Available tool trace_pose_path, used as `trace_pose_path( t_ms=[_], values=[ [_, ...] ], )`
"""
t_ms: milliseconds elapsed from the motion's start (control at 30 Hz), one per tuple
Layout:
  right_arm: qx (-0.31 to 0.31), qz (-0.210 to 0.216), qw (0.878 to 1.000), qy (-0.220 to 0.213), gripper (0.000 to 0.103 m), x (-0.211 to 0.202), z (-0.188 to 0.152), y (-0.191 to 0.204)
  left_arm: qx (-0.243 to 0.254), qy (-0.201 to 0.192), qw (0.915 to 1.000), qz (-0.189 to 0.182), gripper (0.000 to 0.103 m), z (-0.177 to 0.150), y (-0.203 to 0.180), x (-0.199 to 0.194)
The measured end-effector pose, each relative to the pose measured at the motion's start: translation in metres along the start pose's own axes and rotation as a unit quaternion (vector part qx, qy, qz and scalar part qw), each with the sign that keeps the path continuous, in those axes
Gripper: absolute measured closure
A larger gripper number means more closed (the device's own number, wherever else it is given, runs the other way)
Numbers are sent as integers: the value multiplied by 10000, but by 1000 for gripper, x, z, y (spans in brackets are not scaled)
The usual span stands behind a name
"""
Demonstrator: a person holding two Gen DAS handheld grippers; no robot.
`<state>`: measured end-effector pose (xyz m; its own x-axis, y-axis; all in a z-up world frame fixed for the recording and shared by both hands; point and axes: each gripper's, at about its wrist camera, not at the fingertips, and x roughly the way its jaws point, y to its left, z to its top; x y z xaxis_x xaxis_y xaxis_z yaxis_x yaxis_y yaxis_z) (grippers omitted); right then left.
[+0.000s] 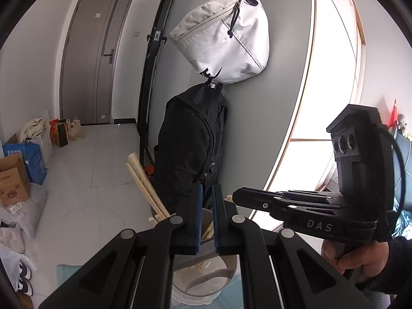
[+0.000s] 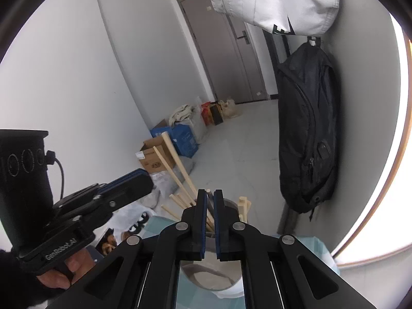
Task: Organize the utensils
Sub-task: 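Open both tools above the white holder, releasing the chopsticks inside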
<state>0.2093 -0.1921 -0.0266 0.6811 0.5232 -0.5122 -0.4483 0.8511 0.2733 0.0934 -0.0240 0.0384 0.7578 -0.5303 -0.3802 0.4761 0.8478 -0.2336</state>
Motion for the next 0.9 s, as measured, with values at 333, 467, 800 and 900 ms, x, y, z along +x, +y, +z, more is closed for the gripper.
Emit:
trace_pose_path(
  t_ms=[333,467,800,900],
  values=[
    [174,169,9993,-275,59,-22,-9,7,-232,63,9988,433,79,-5,3,-21],
    [252,169,9979,-568,50,-48,-14,11,-386,-26,9966,733,59,-6,5,-31],
    [-58,-79,9887,-1495,16,-120,-42,35,-649,-229,9894,1276,22,-12,-4,-57],
    [-164,-169,9863,-1632,10,-131,-52,41,-737,-330,9863,1436,18,-17,-6,-67]
  ],
)
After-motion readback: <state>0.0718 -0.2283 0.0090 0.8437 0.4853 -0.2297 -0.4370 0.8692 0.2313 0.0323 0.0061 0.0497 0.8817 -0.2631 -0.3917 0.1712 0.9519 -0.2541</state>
